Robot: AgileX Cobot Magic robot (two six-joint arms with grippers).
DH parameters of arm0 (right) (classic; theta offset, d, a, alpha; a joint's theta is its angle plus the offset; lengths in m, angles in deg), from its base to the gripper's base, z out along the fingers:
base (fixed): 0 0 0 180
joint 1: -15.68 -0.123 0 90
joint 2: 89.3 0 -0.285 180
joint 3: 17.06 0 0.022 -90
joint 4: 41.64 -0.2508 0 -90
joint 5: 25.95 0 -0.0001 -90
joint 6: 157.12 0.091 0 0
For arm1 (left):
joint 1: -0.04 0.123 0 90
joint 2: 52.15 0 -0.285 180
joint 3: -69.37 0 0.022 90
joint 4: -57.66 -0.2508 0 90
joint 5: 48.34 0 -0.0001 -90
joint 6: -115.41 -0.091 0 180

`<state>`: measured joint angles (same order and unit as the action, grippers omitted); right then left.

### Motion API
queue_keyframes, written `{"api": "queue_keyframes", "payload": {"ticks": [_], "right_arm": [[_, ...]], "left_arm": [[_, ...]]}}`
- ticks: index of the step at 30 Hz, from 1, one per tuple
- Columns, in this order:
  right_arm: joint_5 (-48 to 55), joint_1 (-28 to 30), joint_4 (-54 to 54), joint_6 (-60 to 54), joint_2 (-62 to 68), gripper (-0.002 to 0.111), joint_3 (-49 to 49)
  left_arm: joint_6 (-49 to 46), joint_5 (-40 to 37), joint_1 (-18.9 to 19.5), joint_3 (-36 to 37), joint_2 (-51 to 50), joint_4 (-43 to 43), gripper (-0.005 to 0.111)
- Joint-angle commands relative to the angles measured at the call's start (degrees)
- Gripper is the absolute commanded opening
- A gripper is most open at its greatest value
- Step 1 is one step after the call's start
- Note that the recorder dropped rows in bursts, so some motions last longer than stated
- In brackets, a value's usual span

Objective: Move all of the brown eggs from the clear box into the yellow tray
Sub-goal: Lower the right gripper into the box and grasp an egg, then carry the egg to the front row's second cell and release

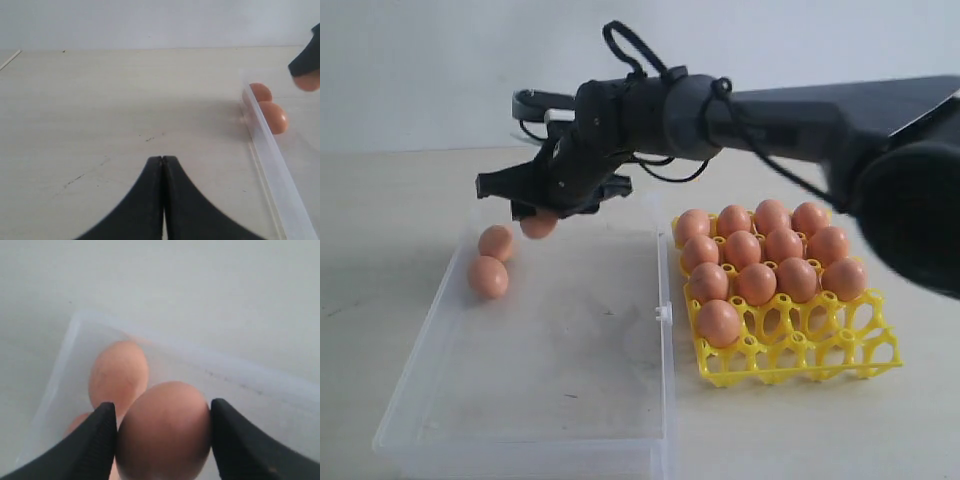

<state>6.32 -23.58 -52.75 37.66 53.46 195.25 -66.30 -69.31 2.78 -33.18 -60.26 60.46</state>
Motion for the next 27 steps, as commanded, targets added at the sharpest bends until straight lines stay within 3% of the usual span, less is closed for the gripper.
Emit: {"api": "queue_keyframes", "payload": {"ticks": [1,8,9,13,21,27], "right_arm": [[-17.95,0.33,3.12,-6.82,-12.71,0.0,-15.43],[-42.16,1.37,-2.98,-20.41,-32.11,0.0,-47.35],[-46.55,2.39,-3.54,-21.07,-37.28,0.0,-55.91],[-50.47,5.07,-5.07,-21.17,-45.97,0.0,-69.51],[-52.15,8.07,-8.43,-20.7,-54.51,0.0,-86.07],[-57.53,8.07,-11.0,-20.57,-48.95,0.0,-86.73]], "left_arm": [[0.0,0.71,-0.49,-0.23,0.32,0.32,0.0],[0.0,0.71,-0.49,-0.23,0.32,0.32,0.0],[0.0,0.71,-0.49,-0.23,0.32,0.32,0.0],[0.0,0.71,-0.49,-0.23,0.32,0.32,0.0],[0.0,0.71,-0.49,-0.23,0.32,0.32,0.0],[0.0,0.71,-0.49,-0.23,0.32,0.32,0.0]]}}
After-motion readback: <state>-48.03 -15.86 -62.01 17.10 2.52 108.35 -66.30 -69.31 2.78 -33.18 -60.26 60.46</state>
